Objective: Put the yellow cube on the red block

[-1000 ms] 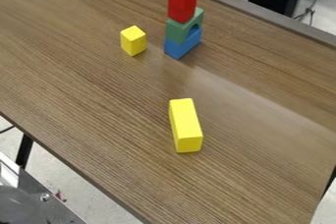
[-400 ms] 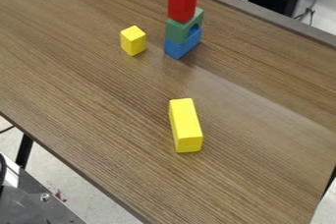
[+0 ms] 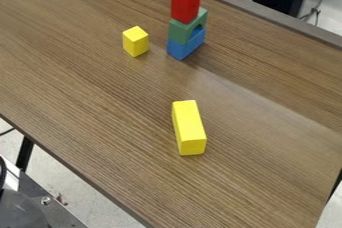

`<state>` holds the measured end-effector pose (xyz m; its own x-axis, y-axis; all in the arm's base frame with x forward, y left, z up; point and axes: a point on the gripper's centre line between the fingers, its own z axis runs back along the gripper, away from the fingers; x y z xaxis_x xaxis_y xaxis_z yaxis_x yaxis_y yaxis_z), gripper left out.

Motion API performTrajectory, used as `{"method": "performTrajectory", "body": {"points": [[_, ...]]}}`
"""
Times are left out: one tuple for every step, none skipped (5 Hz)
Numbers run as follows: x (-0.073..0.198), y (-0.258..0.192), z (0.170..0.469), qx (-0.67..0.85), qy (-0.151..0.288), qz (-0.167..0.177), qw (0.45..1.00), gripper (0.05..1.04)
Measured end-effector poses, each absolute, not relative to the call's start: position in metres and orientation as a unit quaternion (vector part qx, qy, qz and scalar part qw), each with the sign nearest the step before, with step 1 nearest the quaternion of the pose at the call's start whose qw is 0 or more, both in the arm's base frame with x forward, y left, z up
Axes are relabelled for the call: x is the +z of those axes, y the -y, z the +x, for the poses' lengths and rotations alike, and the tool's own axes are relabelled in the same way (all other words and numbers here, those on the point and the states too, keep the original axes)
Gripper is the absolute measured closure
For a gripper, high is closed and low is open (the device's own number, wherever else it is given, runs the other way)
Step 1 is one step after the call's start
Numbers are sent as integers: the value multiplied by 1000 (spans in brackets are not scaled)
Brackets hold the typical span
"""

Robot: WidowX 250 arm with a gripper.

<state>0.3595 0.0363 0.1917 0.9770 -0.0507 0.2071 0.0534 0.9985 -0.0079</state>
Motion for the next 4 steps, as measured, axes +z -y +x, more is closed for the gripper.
{"method": "performTrajectory", "body": {"points": [[188,-40,366,-26,102,-7,994,509],[183,-43,369,-26,98,-7,995,509],[177,-45,372,-28,92,-7,995,509],[176,-51,374,-26,94,-6,995,509]]}}
